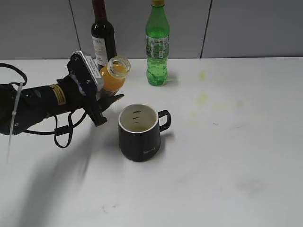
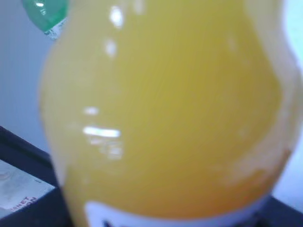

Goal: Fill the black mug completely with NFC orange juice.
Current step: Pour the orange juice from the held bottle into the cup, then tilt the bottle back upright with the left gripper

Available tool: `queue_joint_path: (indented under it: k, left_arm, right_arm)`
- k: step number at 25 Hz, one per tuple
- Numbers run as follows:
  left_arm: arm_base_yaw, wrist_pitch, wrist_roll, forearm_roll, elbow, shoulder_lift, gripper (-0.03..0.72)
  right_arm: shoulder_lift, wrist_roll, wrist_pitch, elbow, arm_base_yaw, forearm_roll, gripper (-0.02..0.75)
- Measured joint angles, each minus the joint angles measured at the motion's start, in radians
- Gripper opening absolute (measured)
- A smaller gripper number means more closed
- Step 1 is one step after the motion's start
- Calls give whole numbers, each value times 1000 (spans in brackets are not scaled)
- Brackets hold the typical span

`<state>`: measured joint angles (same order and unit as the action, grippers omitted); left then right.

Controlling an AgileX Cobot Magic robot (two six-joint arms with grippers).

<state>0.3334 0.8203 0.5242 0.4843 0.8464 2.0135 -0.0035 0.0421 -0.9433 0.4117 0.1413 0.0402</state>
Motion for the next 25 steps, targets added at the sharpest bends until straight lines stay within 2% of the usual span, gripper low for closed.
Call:
queue_joint_path:
  k: [9,25]
  left_arm:
    - [0,7,199,-48,0,5,468]
    - [0,63,422,-91,0,10,468]
  right_arm:
    - [0,0,0,0,0,0,553]
    - [0,0,0,0,0,0,553]
